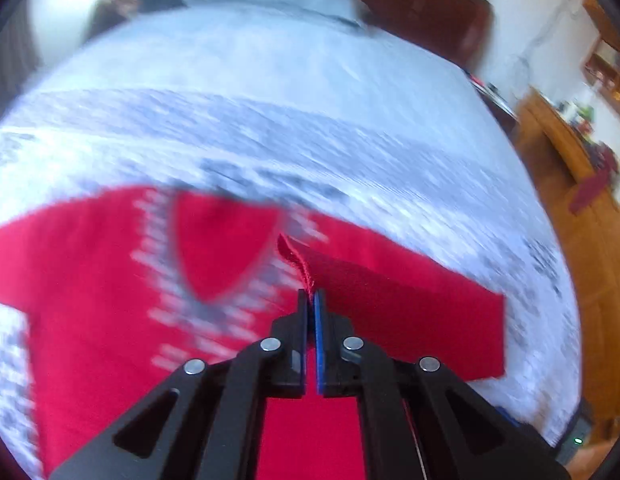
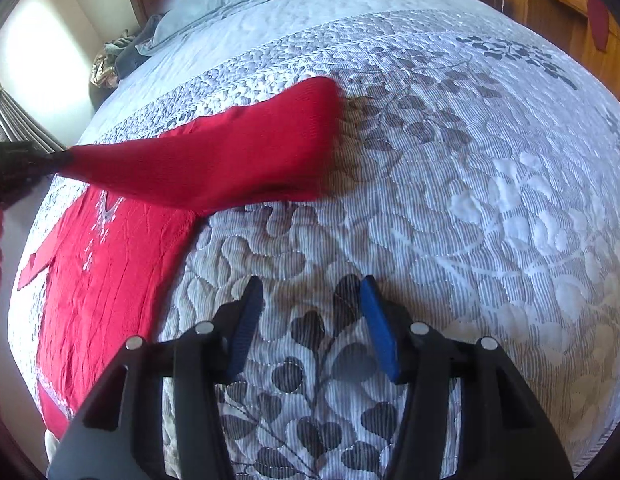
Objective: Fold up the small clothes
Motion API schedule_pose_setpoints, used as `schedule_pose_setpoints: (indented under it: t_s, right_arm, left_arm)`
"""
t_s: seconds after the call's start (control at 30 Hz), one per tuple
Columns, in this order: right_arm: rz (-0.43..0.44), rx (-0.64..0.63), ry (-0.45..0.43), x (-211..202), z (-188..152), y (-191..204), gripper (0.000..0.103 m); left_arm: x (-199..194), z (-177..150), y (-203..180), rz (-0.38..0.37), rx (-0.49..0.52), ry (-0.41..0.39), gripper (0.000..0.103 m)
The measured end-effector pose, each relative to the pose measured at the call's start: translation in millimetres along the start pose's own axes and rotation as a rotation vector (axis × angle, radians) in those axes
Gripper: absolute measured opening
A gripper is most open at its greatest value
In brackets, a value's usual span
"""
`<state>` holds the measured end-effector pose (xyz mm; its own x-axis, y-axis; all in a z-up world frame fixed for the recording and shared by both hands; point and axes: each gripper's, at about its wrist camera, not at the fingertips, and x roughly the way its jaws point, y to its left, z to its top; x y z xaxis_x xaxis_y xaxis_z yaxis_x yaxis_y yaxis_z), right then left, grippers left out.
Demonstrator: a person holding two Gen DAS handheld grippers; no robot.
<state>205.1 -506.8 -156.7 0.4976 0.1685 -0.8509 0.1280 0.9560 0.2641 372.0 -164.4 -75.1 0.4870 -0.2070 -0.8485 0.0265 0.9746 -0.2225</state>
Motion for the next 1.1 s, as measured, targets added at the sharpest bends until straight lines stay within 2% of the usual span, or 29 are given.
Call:
schedule_pose_setpoints:
  t_s: [0.1,0.2,0.33,0.43,0.53,0.67,0.7,0.77,0.8,0.83,0.87,0.9,0.93,1.03,1.1]
  right_arm:
    - [-0.006,-0.007,0.001,1.5,0.0,1.9,0.052]
    - [-0.016,-0.019,0.004,1.7,-0.1,5.8,0.052]
    - [-0.01,-0.038,0.028,2.8,3.8,17.8,0.052]
    - [0.027,-0.04,0.06,10.1,15.9,35.3,0.054]
    - [0.132,0.024,0.132,27.2,44.9,53.7,0.07]
    - [0.212,0.093,0.222,55.9,79.7,73.2,0.07]
    - [0.22,0.103,0.257,64.4,84.8,77.8,0.07]
    - [0.166,0.112,0.326,85.0,91.3,84.7,0.07]
    - [0.147,0.101,0.344,91.9,92.9,89.1,0.069]
    - [0.132,0.082,0.344,92.7,94.1,92.0,0.053]
    - [0.121,0.056,0.341,91.5,95.1,95.2,0.013]
    - [0.132,0.044,0.345,90.3,95.4,95.7,0.007]
    - [0.149,0.052,0.344,87.6,95.9,92.3,0.006]
    - [0.114,0.044,0.35,87.3,95.6,78.4,0.006]
    - [0.128,0.075,0.369,92.0,93.5,71.3,0.006]
  left_arm:
    - [-15.8,16.8,58.7,0.128,-0.03,-0.044,0.003]
    - [-18.7,24.2,120.2,0.226,-0.084,-0.053,0.003]
    - [-6.7,17.4,190.3,0.266,-0.181,-0.02,0.003]
    - [9.3,9.2,204.6,0.275,-0.18,0.013,0.003]
    - [21.3,-2.6,213.0,0.258,-0.191,0.046,0.003]
    - [22.0,-5.9,203.2,0.216,-0.172,0.028,0.004]
    - [23.9,-5.0,199.9,0.212,-0.157,0.032,0.004]
    - [27.2,-3.3,191.8,0.196,-0.136,0.04,0.006]
    - [27.8,-3.6,189.7,0.191,-0.131,0.039,0.006]
    - [29.0,-3.7,188.1,0.187,-0.125,0.039,0.007]
    - [29.8,-3.6,185.9,0.186,-0.117,0.04,0.009]
    - [30.0,-3.5,184.4,0.186,-0.108,0.038,0.01]
    - [30.4,-3.2,184.5,0.187,-0.103,0.033,0.013]
    - [32.0,-5.2,184.6,0.187,-0.084,0.028,0.024]
    - [39.3,-8.2,188.6,0.226,-0.067,0.047,0.025]
